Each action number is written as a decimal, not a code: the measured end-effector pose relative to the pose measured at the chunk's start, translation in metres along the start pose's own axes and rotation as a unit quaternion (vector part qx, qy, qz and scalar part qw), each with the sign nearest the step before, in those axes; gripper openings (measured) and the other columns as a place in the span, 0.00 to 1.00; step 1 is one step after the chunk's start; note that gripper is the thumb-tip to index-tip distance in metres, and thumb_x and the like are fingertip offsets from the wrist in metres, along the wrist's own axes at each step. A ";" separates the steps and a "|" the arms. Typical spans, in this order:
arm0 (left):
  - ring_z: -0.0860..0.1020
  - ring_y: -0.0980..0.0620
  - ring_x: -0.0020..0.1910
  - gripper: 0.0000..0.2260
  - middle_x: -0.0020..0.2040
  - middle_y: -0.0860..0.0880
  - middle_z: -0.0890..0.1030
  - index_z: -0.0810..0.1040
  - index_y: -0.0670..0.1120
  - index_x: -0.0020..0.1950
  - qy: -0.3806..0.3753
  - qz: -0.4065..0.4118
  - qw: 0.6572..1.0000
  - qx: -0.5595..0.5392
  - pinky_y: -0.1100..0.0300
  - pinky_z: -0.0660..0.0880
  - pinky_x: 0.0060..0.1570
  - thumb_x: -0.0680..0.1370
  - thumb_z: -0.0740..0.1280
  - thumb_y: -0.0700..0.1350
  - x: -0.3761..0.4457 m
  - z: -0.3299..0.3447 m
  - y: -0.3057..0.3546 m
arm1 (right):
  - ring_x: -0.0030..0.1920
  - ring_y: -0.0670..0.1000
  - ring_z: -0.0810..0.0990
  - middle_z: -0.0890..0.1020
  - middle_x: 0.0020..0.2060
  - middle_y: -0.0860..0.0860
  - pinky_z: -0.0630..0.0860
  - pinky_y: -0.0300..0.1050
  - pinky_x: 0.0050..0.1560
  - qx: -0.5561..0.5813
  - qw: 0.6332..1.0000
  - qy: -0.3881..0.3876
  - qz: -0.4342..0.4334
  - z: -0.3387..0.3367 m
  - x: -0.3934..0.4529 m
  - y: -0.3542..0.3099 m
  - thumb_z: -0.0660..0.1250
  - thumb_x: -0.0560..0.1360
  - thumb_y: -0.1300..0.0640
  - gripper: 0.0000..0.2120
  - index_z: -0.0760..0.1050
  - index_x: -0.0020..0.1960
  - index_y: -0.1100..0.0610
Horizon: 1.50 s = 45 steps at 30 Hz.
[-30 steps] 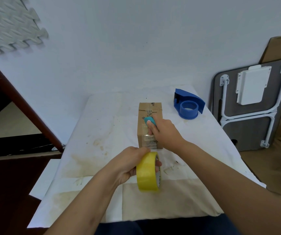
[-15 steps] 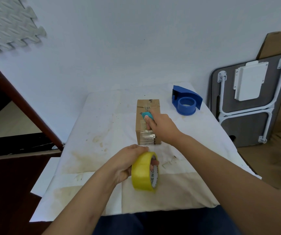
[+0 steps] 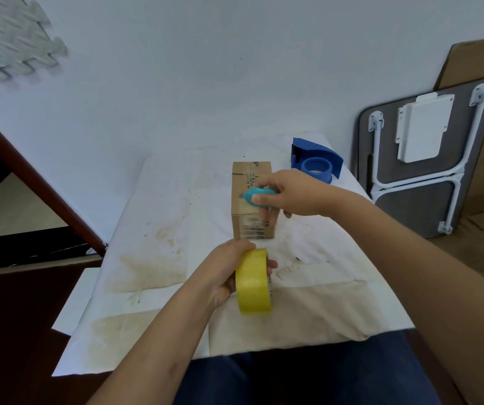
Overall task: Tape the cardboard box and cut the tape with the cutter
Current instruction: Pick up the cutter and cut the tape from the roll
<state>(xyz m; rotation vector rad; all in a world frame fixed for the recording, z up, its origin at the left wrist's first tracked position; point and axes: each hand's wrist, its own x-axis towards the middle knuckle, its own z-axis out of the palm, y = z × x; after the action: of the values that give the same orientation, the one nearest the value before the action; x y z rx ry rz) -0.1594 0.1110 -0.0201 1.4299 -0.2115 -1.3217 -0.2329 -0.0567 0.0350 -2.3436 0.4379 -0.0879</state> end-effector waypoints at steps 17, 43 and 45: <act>0.83 0.46 0.31 0.14 0.48 0.33 0.85 0.71 0.40 0.65 -0.001 0.009 1.000 -0.008 0.52 0.81 0.41 0.81 0.60 0.42 -0.002 -0.001 -0.003 | 0.44 0.52 0.74 0.78 0.50 0.52 0.70 0.45 0.43 -0.271 0.956 -0.111 0.015 0.021 -0.007 -0.019 0.57 0.81 0.49 0.10 0.72 0.53 0.54; 0.83 0.45 0.33 0.12 0.46 0.34 0.85 0.75 0.38 0.60 0.018 0.039 0.999 -0.007 0.51 0.81 0.41 0.79 0.64 0.41 0.002 -0.001 -0.002 | 0.46 0.50 0.71 0.77 0.56 0.52 0.66 0.45 0.44 -0.387 0.905 -0.174 0.024 0.031 0.000 -0.036 0.57 0.81 0.52 0.14 0.71 0.65 0.52; 0.83 0.44 0.33 0.10 0.46 0.34 0.85 0.75 0.39 0.58 0.019 0.040 0.999 -0.005 0.51 0.81 0.41 0.80 0.65 0.42 0.003 0.000 -0.001 | 0.47 0.50 0.71 0.77 0.56 0.52 0.67 0.45 0.44 -0.397 0.900 -0.176 0.027 0.031 0.002 -0.036 0.57 0.81 0.53 0.15 0.70 0.66 0.52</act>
<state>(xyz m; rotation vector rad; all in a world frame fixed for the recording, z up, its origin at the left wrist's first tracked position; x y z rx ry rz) -0.1593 0.1094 -0.0228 1.4231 -0.2340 -1.2278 -0.2146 -0.0129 0.0367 -3.0454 0.3970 0.6518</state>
